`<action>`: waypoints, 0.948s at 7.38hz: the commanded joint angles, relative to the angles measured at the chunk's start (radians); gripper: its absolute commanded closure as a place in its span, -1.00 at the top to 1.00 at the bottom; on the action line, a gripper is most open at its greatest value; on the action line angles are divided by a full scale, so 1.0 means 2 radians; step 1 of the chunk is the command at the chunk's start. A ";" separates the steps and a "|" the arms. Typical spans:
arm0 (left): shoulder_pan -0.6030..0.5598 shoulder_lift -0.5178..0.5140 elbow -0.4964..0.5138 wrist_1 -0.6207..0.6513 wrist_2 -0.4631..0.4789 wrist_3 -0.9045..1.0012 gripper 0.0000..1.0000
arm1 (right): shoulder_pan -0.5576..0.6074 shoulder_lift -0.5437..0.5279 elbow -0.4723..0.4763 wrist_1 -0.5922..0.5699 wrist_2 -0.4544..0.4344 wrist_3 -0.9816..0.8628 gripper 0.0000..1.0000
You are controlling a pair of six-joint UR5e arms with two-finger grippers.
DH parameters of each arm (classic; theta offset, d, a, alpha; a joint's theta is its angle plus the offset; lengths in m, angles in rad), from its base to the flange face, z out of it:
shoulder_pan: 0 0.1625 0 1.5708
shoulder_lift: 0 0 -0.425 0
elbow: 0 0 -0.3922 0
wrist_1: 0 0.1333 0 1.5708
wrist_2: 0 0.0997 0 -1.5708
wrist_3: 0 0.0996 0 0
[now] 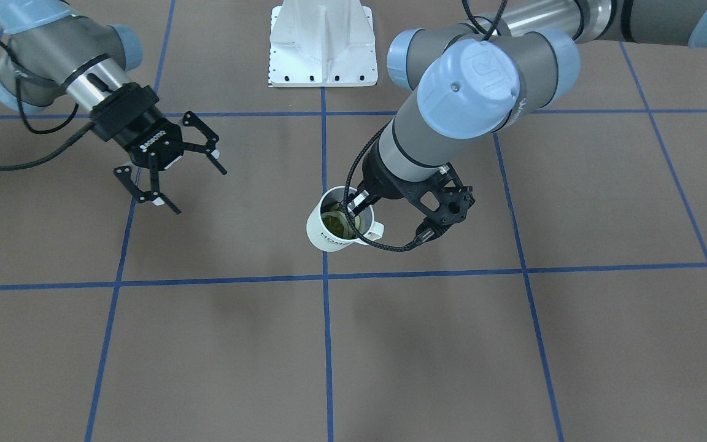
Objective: Left arm hands cup to right arm to dump lemon
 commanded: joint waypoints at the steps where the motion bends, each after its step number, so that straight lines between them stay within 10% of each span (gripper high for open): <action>1: 0.014 -0.002 0.006 -0.015 0.000 -0.001 -1.00 | -0.072 0.013 -0.002 0.000 -0.097 -0.034 0.98; 7: 0.047 -0.003 0.008 -0.037 -0.002 0.010 -1.00 | -0.081 0.031 -0.008 -0.006 -0.099 -0.039 0.98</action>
